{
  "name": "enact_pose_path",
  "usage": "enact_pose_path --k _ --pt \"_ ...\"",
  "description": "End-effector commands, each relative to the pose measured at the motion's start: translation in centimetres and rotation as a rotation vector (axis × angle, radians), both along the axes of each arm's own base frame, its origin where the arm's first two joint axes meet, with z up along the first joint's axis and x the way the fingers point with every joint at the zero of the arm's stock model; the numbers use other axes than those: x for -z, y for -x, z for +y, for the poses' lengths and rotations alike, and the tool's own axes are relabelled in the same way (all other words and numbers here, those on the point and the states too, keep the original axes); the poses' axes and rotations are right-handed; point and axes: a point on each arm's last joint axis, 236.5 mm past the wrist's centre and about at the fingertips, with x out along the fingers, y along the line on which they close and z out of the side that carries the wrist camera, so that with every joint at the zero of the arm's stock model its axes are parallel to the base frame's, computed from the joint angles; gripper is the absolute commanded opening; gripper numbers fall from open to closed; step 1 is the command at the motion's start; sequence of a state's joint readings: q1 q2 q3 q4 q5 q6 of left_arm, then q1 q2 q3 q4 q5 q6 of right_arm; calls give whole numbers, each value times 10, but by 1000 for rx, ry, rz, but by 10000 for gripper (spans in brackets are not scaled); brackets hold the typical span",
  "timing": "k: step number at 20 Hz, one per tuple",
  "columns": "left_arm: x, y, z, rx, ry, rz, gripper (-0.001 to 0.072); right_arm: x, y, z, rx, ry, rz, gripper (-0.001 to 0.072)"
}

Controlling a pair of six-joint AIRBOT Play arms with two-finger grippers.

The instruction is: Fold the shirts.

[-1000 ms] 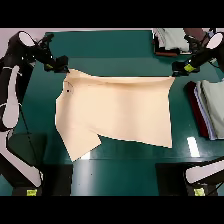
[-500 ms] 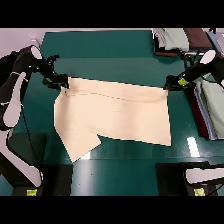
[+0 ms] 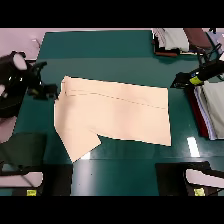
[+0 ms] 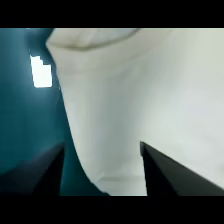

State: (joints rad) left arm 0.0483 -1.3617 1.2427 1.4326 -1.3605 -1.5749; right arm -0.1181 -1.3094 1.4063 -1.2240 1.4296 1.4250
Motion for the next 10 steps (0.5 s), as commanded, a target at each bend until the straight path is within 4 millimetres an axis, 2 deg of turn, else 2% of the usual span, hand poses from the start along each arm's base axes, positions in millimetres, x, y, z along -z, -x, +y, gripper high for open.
enact_pose_path --k 1,3,5,7,10 --pt "29 84 -1 -85 -1 -8 542 -30 21 13 -62 10 -49 360" --pt "46 126 -4 -128 6 22 542 -44 22 20 -77 14 -101 359" --pt "60 153 -11 -158 34 48 543 -51 25 26 -89 16 -125 359" --pt "67 159 -27 -178 102 58 542 -53 25 26 -90 16 -128 359" --pt "75 153 -43 -215 179 25 541 -52 28 26 -93 16 -119 359"
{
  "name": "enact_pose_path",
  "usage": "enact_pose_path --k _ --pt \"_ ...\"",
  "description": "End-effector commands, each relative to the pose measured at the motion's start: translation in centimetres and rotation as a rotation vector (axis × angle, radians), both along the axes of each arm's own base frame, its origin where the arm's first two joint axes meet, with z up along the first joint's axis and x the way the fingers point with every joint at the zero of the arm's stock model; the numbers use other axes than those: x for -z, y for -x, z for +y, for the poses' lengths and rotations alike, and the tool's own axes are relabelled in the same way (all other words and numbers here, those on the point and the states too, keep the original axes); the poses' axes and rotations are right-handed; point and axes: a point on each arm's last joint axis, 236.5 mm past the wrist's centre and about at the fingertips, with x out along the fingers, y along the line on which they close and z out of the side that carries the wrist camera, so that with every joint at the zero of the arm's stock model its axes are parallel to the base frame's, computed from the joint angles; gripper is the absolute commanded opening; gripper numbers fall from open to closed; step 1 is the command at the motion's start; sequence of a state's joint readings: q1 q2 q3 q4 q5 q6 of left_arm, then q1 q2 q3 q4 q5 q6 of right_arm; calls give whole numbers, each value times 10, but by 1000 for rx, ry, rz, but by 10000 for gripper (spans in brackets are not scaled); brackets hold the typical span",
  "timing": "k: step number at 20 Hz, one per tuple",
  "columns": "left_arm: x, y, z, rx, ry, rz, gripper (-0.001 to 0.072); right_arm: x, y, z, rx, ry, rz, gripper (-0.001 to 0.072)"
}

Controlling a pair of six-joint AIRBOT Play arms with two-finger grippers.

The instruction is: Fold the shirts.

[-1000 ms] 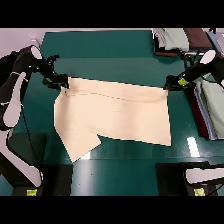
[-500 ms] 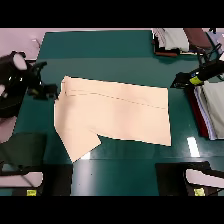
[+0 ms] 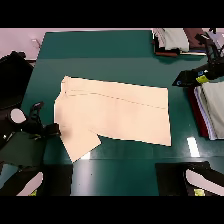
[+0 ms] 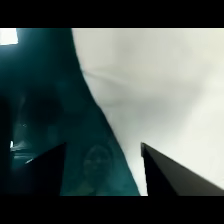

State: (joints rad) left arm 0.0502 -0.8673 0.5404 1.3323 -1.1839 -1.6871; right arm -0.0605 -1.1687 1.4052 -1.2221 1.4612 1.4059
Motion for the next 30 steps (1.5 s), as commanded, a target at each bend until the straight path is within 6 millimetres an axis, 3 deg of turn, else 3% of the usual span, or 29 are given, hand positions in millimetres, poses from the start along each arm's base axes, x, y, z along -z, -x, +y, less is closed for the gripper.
enact_pose_path --k 1,5,8,9,10,12,14,15,16,18,21,24,26,29,30 --pt "12 0 -19 -67 89 -43 541 -3 3 2 -7 0 -3 359" --pt "16 -9 -37 -109 179 -96 540 -3 3 2 -8 0 -2 359" --pt "15 -12 -40 -114 191 -108 526 -1 5 -1 -3 4 9 359" --pt "15 -10 -40 -106 193 -102 226 3 8 -5 7 1 26 359" --pt "13 -8 -42 -75 194 -96 31 12 14 -12 25 0 59 359" --pt "7 -5 -43 -31 192 -83 22 43 36 -30 84 -10 153 359" --pt "-1 -7 -39 -5 171 -86 22 83 70 -50 164 -30 282 362" --pt "-6 -11 -39 10 170 -98 22 104 94 -56 199 -51 366 413" --pt "-10 -14 -39 24 169 -109 22 123 117 -61 226 -75 441 516" --pt "-19 -21 -39 31 169 -132 22 160 159 -64 311 -141 577 532" --pt "-27 -28 -39 43 167 -158 22 200 205 -47 356 -228 736 501" --pt "-27 -27 -39 44 167 -158 22 215 196 -20 385 -353 694 444" --pt "-27 -28 -39 44 167 -159 23 218 187 -17 409 -375 659 436" --pt "-26 -22 -40 51 173 -135 23 218 190 -11 369 -359 669 414" --pt "-25 -17 -41 59 177 -116 22 218 192 -6 338 -346 672 342"
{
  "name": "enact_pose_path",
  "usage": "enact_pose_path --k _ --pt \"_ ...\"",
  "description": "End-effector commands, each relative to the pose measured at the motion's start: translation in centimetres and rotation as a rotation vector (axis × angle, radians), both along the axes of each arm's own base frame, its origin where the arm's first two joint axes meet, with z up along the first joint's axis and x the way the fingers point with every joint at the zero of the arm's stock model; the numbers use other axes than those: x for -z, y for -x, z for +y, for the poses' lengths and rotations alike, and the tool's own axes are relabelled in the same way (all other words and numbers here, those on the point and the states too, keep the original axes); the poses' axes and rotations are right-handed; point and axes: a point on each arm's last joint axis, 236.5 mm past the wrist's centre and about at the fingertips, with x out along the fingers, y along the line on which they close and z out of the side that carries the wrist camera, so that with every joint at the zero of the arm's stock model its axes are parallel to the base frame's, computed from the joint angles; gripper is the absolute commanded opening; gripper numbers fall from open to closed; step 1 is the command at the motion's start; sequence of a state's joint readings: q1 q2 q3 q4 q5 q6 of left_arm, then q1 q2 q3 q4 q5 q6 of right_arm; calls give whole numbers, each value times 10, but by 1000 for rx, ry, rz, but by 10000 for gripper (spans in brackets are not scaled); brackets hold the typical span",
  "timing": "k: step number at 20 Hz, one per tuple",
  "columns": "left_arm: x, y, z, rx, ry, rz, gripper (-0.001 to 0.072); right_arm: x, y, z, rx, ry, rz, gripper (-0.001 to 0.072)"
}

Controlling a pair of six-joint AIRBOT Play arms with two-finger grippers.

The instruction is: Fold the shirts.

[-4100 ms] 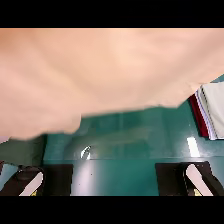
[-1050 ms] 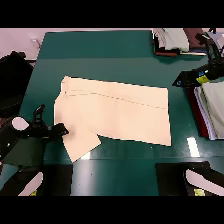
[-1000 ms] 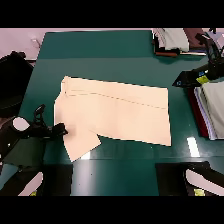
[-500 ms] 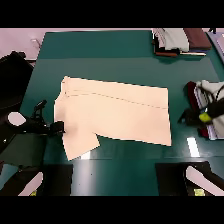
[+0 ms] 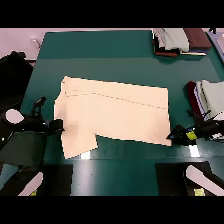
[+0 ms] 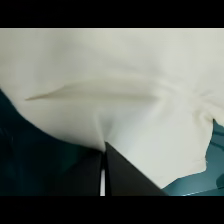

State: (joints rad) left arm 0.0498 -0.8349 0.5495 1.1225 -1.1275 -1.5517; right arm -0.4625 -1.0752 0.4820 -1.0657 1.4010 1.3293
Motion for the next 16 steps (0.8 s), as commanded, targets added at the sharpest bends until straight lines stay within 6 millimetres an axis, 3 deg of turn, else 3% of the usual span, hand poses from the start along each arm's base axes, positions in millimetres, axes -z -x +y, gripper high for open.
enact_pose_path --k 1,4,6,9,14,16 --pt "1 11 -2 23 4 43 22 5 2 15 -66 -2 -19 215" --pt "2 23 -1 52 -3 82 21 0 4 27 -176 4 -27 21" --pt "0 31 -2 74 -2 97 21 -11 6 21 -282 73 -60 12" --pt "-23 38 -2 61 -11 16 20 -36 6 -8 -374 263 -115 12" --pt "-58 111 -11 86 15 74 20 -76 21 -43 -381 422 -167 12" --pt "-63 121 -11 86 14 67 20 -89 17 -54 -346 467 -202 11"
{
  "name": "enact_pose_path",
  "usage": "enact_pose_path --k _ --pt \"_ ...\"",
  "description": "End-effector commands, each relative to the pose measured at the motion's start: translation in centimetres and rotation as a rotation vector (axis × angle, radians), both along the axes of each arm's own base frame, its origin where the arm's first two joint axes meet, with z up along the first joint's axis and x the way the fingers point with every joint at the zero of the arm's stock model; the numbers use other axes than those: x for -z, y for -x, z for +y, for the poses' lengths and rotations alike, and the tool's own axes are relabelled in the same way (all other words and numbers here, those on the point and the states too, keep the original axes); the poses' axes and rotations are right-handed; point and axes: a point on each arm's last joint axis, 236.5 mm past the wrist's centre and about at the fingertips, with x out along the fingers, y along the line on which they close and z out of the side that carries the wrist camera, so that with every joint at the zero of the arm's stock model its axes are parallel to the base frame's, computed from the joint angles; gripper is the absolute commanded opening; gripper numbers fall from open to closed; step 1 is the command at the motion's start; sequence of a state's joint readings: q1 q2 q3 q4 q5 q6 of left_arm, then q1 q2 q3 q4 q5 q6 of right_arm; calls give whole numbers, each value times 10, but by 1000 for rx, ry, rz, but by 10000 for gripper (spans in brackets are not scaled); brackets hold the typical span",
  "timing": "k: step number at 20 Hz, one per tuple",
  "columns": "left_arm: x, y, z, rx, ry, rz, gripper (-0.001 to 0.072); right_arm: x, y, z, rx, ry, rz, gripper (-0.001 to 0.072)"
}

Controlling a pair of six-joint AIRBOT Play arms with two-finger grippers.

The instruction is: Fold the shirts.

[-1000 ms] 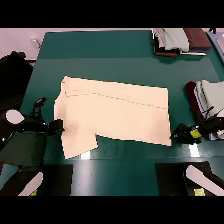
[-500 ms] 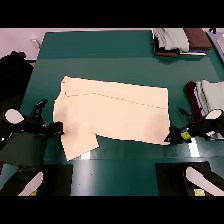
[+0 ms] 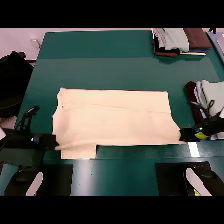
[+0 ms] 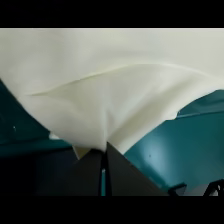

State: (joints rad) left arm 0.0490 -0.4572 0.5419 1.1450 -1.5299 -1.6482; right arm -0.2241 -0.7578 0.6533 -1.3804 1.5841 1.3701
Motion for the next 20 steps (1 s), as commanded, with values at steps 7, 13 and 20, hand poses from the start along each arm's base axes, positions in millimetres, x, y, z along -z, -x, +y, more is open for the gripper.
enact_pose_path --k 7,13,20 --pt "6 -73 8 3 -27 -137 21 -21 -71 -9 -83 99 -104 11" --pt "-15 -199 20 15 -67 -264 23 -12 -152 2 -109 67 -81 13" --pt "-3 -254 30 -44 -83 -315 540 -3 -219 26 -62 -85 -148 333"
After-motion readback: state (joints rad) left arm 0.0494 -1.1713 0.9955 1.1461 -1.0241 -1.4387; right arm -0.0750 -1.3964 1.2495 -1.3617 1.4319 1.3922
